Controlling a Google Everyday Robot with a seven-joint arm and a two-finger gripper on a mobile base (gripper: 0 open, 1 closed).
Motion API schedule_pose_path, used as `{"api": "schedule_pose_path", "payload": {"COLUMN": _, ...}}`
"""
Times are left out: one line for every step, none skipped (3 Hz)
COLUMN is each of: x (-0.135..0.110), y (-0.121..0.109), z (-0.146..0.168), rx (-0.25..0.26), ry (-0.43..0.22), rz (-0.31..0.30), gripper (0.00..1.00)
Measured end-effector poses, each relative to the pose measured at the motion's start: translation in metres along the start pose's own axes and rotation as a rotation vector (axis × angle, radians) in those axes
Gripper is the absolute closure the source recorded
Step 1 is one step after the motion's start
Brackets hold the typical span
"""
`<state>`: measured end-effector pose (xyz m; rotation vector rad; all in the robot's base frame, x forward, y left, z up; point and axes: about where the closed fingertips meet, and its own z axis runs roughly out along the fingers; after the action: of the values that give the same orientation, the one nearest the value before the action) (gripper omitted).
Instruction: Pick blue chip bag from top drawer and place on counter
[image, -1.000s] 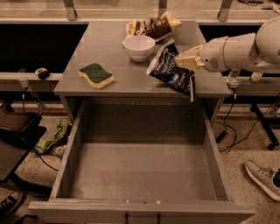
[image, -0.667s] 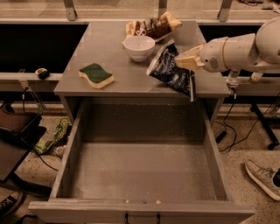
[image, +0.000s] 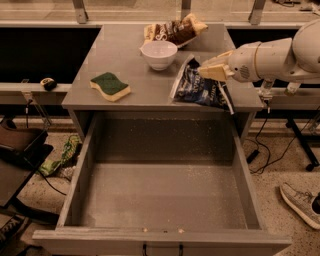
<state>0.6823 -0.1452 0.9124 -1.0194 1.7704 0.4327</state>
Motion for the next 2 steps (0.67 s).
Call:
{"api": "schedule_pose_path", "payload": {"x": 0.0, "y": 0.0, "z": 0.0, "rx": 0.0, "ry": 0.0, "rz": 0.0, "gripper": 0.04}}
{"api": "schedule_pose_path", "payload": {"x": -0.0025, "y": -0.0009, "z": -0.0052, "rx": 0.009, "ry": -0.013, "rz": -0.002, "gripper": 0.0}}
